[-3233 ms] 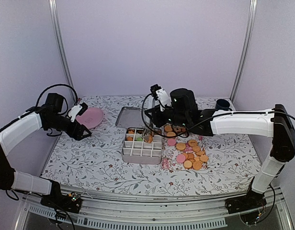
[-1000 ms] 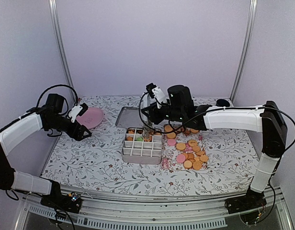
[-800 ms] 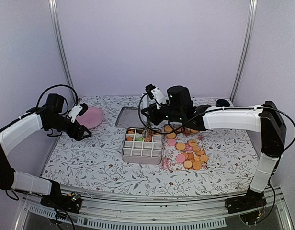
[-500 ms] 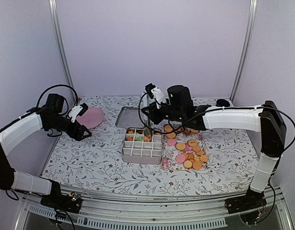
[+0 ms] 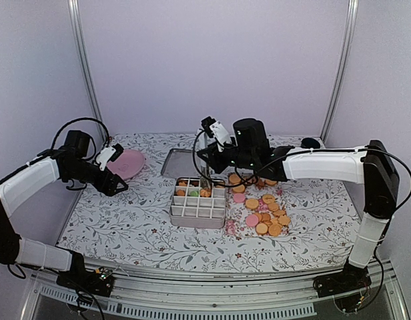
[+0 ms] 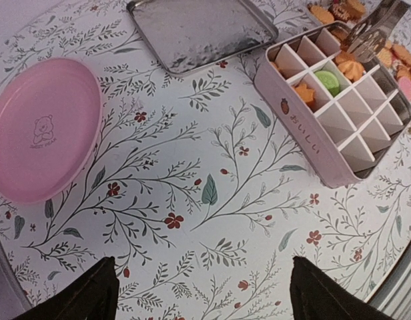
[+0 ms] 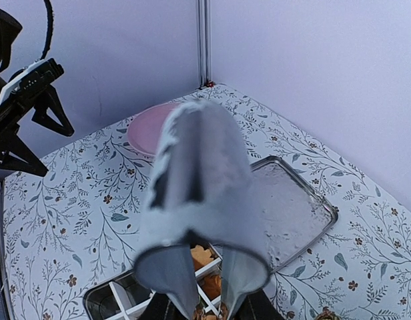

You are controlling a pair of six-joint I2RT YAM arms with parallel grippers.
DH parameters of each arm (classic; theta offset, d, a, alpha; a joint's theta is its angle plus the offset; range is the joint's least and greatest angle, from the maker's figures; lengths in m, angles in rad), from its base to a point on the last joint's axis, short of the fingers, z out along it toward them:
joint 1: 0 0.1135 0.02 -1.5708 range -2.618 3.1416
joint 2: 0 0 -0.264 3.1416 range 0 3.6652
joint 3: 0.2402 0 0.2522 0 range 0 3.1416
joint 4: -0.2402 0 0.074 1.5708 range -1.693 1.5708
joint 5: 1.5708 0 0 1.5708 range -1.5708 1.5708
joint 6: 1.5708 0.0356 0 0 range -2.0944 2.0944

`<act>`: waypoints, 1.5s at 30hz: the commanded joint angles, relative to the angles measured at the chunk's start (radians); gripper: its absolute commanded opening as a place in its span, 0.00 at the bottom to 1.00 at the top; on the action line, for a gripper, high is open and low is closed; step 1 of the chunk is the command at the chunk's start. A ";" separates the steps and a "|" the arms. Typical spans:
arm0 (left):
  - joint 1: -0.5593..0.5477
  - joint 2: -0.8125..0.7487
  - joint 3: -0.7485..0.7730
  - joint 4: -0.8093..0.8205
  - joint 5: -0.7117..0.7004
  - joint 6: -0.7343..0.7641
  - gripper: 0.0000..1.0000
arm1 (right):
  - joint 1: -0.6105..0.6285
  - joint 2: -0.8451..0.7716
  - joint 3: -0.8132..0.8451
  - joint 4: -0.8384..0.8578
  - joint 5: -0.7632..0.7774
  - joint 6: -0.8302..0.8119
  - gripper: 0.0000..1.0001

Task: Pack the cookies
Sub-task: Adjust the fake cookies in the empty pocket of the box.

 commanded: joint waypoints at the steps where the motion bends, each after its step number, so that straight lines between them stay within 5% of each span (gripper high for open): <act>1: -0.013 -0.004 0.012 0.004 0.003 0.003 0.89 | -0.002 -0.041 -0.016 -0.019 -0.011 -0.014 0.16; 33: -0.014 -0.010 -0.008 0.006 -0.003 0.007 0.89 | 0.022 -0.165 -0.028 -0.031 0.082 -0.096 0.29; 45: -0.014 -0.021 -0.007 0.010 0.008 0.016 0.89 | 0.002 -0.519 -0.397 -0.075 0.215 0.010 0.30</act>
